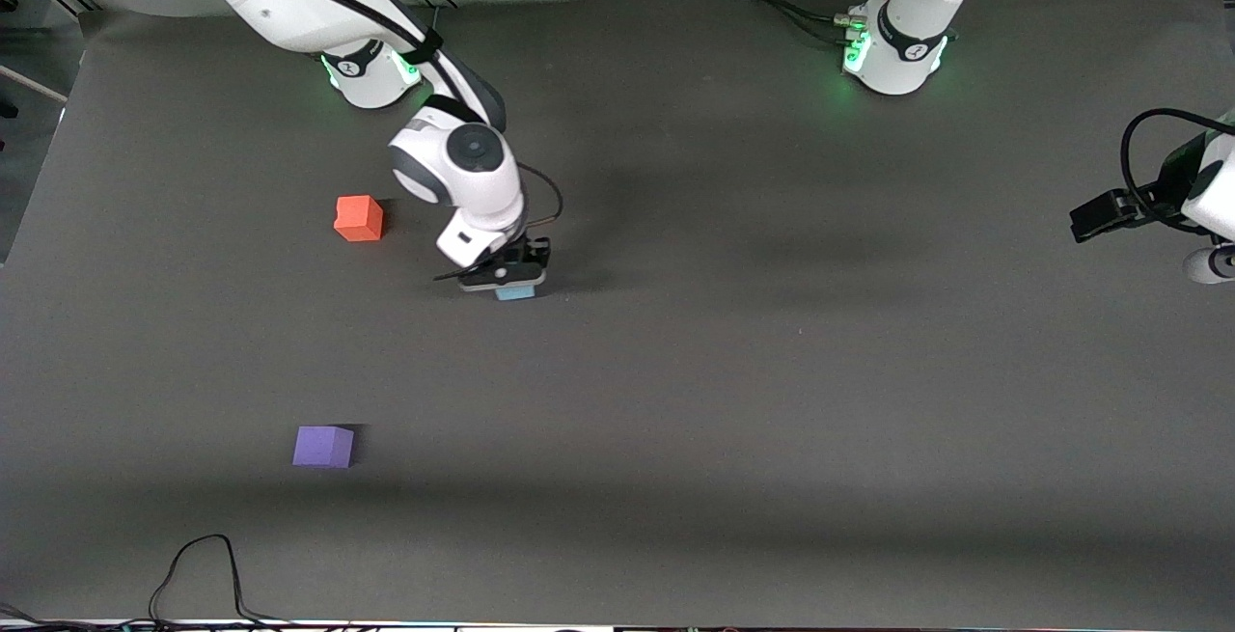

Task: Place blue block between orange and purple blocks
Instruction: 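Carry the blue cube with the right gripper between orange and purple cubes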

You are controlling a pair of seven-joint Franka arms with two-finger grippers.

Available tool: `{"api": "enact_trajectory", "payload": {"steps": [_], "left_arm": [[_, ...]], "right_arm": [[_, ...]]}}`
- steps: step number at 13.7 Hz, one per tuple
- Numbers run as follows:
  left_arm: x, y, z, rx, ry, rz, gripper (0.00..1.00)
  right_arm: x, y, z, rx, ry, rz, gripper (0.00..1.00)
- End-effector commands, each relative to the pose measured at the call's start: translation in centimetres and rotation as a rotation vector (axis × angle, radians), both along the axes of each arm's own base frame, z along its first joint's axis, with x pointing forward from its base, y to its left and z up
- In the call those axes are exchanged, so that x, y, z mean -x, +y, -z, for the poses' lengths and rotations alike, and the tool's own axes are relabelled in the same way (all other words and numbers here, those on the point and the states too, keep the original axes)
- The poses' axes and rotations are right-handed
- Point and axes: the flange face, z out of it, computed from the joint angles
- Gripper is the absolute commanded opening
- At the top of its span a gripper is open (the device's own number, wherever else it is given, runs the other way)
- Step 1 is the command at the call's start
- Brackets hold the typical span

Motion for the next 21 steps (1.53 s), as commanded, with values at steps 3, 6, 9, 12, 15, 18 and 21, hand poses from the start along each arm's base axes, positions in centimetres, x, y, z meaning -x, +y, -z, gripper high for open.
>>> {"api": "enact_trajectory", "payload": {"steps": [3, 6, 9, 12, 15, 18, 21], "left_arm": [[0.1, -0.1, -2.0, 0.022, -0.026, 0.012, 1.00], [0.3, 0.0, -2.8, 0.028, -0.041, 0.007, 1.00], [0.5, -0.2, -2.1, 0.020, -0.006, 0.051, 1.00], [0.7, 2.3, -2.4, 0.029, 0.000, 0.088, 1.00], [0.6, 2.4, -2.3, 0.029, -0.003, 0.088, 1.00], [0.4, 2.3, -2.3, 0.031, -0.012, 0.088, 1.00], [0.6, 2.3, -2.7, 0.032, -0.015, 0.088, 1.00]], "right_arm": [[-5.6, -13.8, -9.4, -0.114, 0.121, -0.007, 0.47], [-7.7, -22.8, -8.2, -0.103, 0.097, 0.096, 0.47], [-7.6, -26.2, -3.4, -0.096, 0.062, 0.085, 0.47], [-7.9, -27.5, -0.2, -0.087, 0.051, 0.097, 0.47], [-7.9, -27.7, 1.5, -0.083, 0.050, 0.098, 0.47], [-7.8, -27.8, 3.1, -0.082, 0.048, 0.104, 0.47], [-7.7, -28.0, 3.9, -0.080, 0.049, 0.108, 0.50]]}}
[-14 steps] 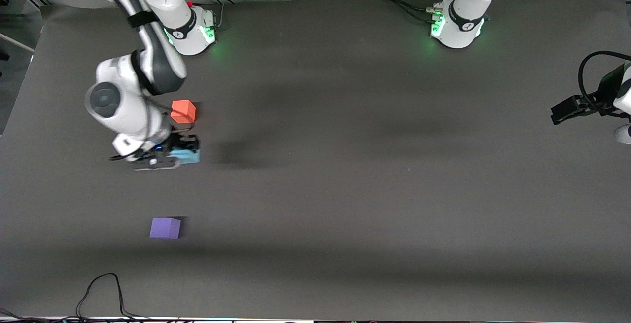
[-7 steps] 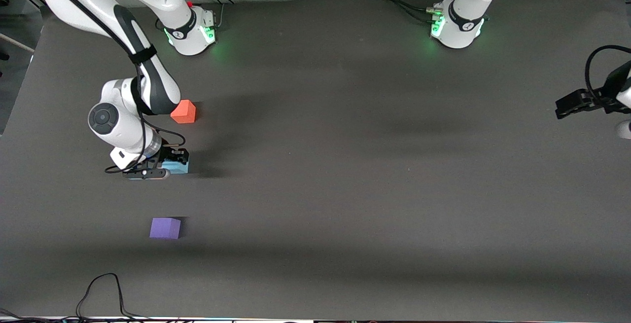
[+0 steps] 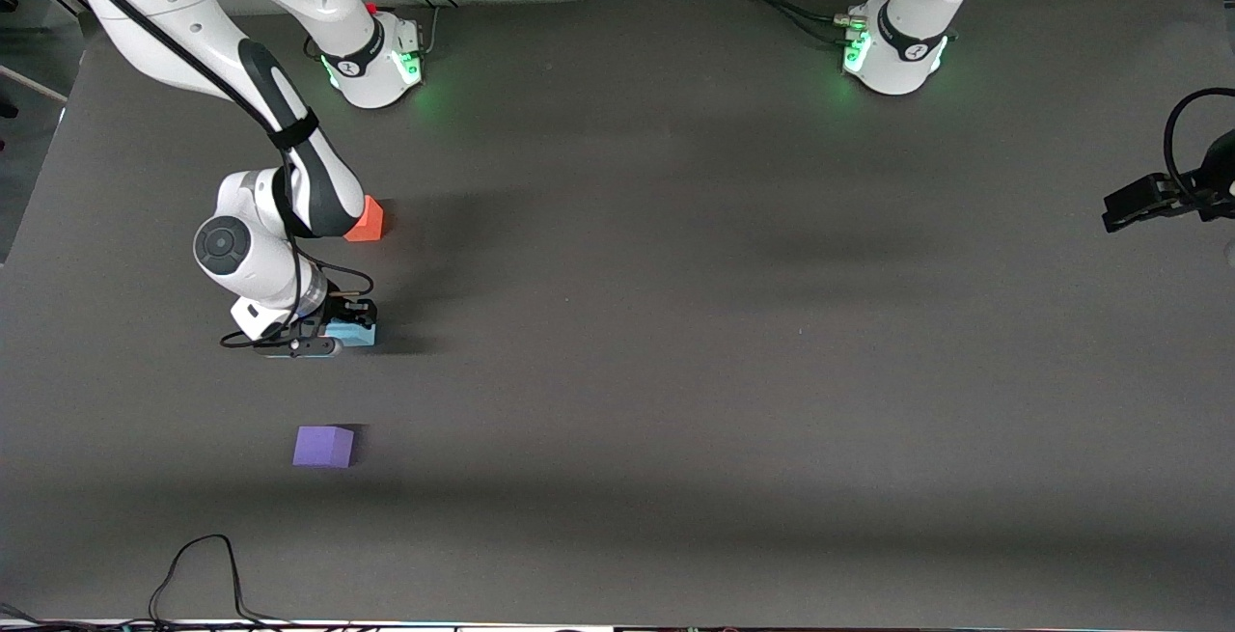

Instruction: Place blue block between orange and purple blocks

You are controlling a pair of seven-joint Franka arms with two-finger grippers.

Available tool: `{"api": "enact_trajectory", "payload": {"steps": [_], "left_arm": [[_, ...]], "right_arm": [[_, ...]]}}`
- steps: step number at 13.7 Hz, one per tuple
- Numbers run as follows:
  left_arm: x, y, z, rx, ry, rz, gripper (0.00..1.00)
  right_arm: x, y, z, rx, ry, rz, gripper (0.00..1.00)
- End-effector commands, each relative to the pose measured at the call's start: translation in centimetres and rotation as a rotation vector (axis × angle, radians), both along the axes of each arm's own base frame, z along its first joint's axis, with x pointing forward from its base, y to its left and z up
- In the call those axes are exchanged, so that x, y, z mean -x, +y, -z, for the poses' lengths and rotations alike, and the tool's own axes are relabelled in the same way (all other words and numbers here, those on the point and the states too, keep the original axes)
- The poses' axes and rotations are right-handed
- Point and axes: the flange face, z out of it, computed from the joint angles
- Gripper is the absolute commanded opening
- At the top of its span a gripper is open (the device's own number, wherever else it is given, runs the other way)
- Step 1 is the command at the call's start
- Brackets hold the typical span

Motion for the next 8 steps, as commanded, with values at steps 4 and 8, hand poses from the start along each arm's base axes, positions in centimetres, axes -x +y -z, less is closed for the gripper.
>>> {"api": "enact_trajectory", "payload": {"steps": [4, 8], "left_arm": [[0.2, -0.1, -1.0, 0.013, -0.017, 0.018, 1.00], [0.4, -0.4, -1.3, 0.011, -0.014, 0.022, 1.00]], "right_arm": [[-0.2, -0.3, 0.3, -0.013, -0.018, 0.000, 1.00], [-0.2, 0.1, -6.5, -0.025, 0.007, 0.006, 1.00]]}}
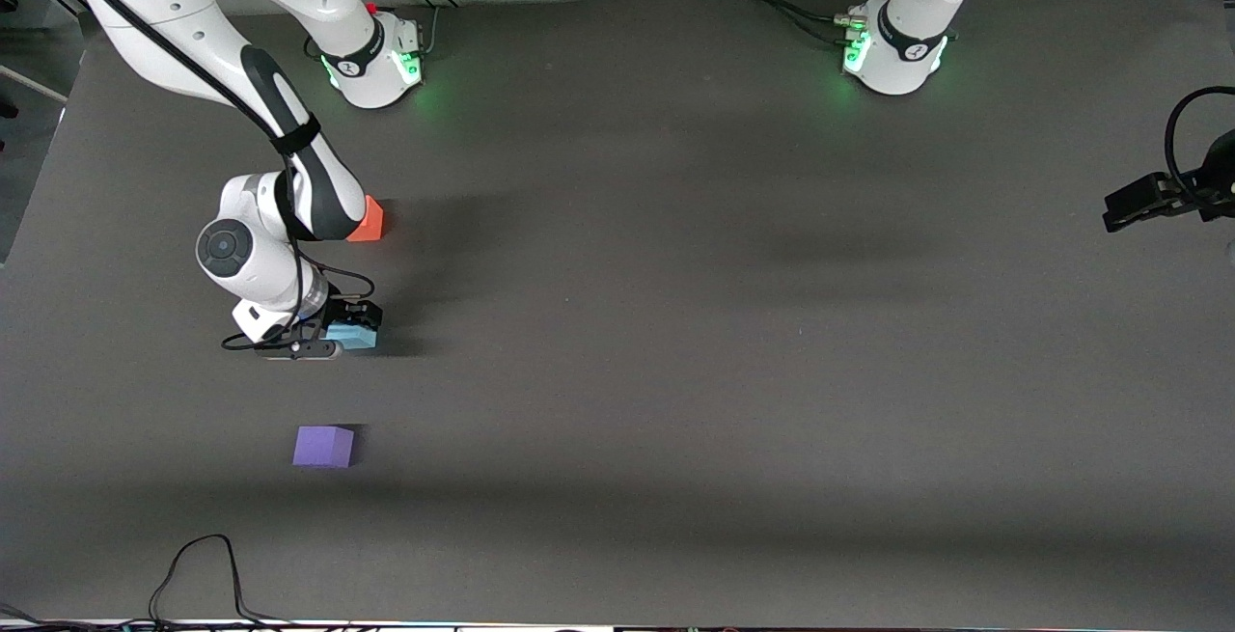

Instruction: Place blue block between orange and purple blocks

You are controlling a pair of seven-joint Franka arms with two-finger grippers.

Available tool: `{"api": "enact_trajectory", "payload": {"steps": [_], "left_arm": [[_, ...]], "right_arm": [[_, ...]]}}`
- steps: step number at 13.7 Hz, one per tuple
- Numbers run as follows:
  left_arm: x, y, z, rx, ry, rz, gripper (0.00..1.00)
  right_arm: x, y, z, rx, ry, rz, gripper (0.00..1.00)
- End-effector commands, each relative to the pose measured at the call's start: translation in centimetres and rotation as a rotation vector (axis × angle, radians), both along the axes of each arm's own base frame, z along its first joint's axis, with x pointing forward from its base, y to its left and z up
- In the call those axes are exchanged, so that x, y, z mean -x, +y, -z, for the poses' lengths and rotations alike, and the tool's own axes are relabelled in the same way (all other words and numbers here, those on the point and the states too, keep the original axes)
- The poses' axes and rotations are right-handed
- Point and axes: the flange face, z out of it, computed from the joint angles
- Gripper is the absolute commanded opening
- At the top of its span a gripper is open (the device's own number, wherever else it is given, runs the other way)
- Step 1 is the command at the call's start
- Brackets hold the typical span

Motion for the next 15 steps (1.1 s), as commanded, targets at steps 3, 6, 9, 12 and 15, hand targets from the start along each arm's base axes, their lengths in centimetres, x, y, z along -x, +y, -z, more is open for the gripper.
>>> {"api": "enact_trajectory", "payload": {"steps": [3, 6, 9, 12, 15], "left_arm": [[0.2, -0.2, -1.4, 0.013, -0.018, 0.018, 1.00], [0.1, -0.3, -1.6, 0.015, -0.028, 0.019, 1.00], [-0.1, -0.5, -1.7, 0.019, -0.035, 0.022, 1.00], [0.1, -0.4, -1.7, 0.020, -0.027, 0.021, 1.00], [0.1, -0.4, -1.8, 0.020, -0.024, 0.021, 1.00]], "right_arm": [[1.6, 0.0, -14.9, -0.044, -0.022, 0.001, 1.00], [4.3, -1.4, -24.3, -0.071, -0.068, 0.020, 1.00], [6.0, -2.2, -32.2, -0.084, -0.043, 0.016, 1.00], [6.6, -3.3, -37.7, -0.086, 0.007, 0.029, 1.00], [7.0, -3.3, -39.7, -0.087, 0.014, 0.027, 1.00]]}}
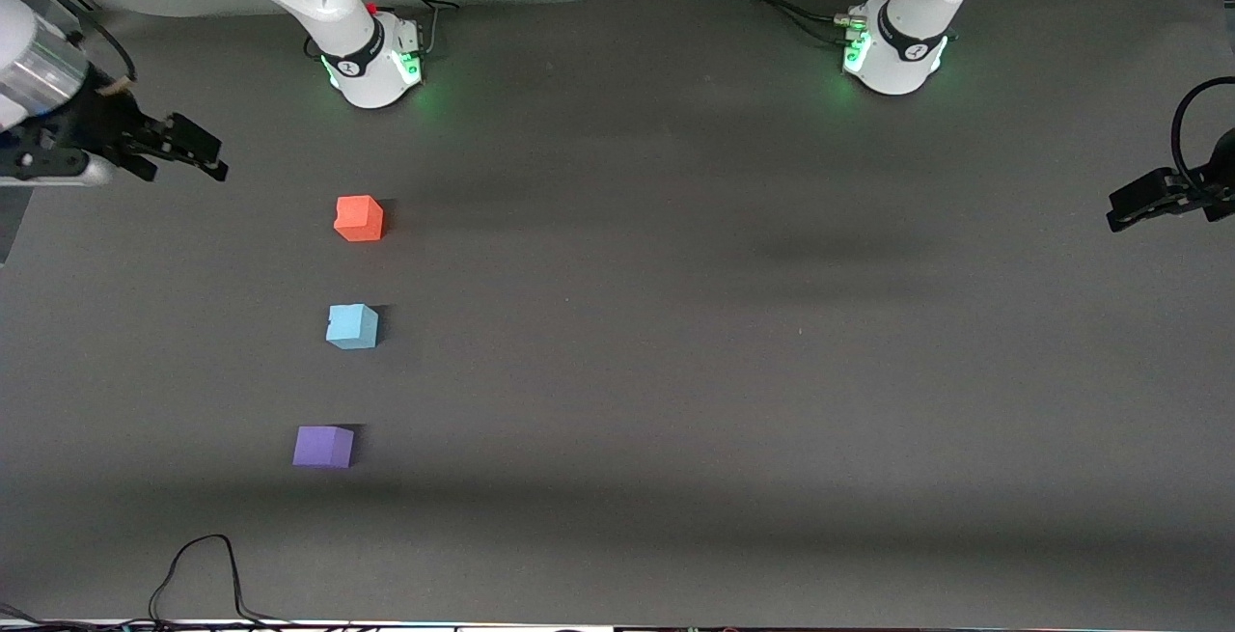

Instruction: Place blue block between orange and purple blocks

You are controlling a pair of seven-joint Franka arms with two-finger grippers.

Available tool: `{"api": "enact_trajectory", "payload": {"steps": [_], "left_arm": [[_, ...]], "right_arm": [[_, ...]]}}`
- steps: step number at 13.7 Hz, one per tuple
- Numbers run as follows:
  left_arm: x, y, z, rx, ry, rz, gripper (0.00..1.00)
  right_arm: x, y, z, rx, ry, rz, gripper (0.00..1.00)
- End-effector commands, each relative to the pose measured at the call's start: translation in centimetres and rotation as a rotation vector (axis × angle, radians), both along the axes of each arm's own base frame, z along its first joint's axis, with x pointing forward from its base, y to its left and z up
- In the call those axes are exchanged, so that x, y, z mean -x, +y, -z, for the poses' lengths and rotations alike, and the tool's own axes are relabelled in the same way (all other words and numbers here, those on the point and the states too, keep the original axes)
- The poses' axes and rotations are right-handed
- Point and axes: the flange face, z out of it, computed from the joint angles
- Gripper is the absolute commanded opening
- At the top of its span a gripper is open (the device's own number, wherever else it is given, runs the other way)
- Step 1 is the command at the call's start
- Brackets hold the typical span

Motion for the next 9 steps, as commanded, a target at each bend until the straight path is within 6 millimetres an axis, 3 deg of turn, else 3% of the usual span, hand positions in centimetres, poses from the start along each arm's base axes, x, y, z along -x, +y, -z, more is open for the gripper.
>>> {"api": "enact_trajectory", "payload": {"steps": [1, 9], "left_arm": [[0.14, -0.25, -0.55, 0.009, 0.002, 0.018, 1.00], [0.00, -0.34, -0.41, 0.010, 0.001, 0.020, 1.00]], "right_arm": [[-0.58, -0.09, -0.63, -0.024, 0.019, -0.019, 1.00], [-0.47, 0.22, -0.39, -0.026, 0.026, -0.027, 1.00]]}}
